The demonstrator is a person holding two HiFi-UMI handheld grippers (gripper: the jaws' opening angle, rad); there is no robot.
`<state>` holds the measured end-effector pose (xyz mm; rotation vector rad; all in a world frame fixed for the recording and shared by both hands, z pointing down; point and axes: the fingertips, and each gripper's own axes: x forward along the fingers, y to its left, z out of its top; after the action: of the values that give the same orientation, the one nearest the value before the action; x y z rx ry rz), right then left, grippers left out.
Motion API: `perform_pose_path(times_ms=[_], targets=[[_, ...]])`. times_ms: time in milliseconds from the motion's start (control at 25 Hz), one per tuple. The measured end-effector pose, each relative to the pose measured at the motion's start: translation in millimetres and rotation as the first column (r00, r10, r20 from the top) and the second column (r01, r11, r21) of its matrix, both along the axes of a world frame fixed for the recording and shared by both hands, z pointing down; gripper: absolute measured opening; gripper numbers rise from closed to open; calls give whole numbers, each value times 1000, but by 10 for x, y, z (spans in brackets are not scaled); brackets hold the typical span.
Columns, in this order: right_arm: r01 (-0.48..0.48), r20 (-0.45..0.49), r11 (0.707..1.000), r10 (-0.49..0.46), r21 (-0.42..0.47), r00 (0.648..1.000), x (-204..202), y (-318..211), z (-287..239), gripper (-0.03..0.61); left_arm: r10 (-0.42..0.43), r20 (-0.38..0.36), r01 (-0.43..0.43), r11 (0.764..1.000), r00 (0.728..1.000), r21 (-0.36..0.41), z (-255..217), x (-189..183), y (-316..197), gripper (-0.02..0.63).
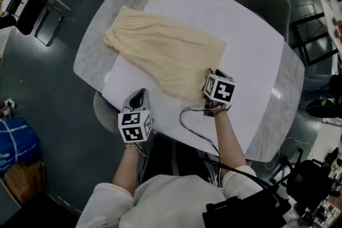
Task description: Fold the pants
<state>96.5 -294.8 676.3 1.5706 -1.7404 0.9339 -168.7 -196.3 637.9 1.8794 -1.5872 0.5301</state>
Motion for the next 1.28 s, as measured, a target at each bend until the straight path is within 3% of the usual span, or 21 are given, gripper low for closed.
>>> perform_pose_path(times_ms=[240, 320, 760, 1280], targets=[[3, 17, 1000, -3, -11, 1000, -63, -26, 5, 94, -17, -9, 17, 1000, 1000, -6, 41, -30, 58, 14], [17, 30, 1000, -17, -16, 999, -115, -27, 8, 25, -22, -10, 22, 1000, 1000, -4, 33, -46, 68, 14], [42, 34, 999, -42, 10, 999, -233, -66, -350, 18, -74, -22, 75, 996, 997, 51, -236, -289, -1, 14], [193, 5, 977, -195, 84, 981, -967, -270, -1145, 17, -97, -45, 102, 985, 994, 141, -813, -739, -67, 14]])
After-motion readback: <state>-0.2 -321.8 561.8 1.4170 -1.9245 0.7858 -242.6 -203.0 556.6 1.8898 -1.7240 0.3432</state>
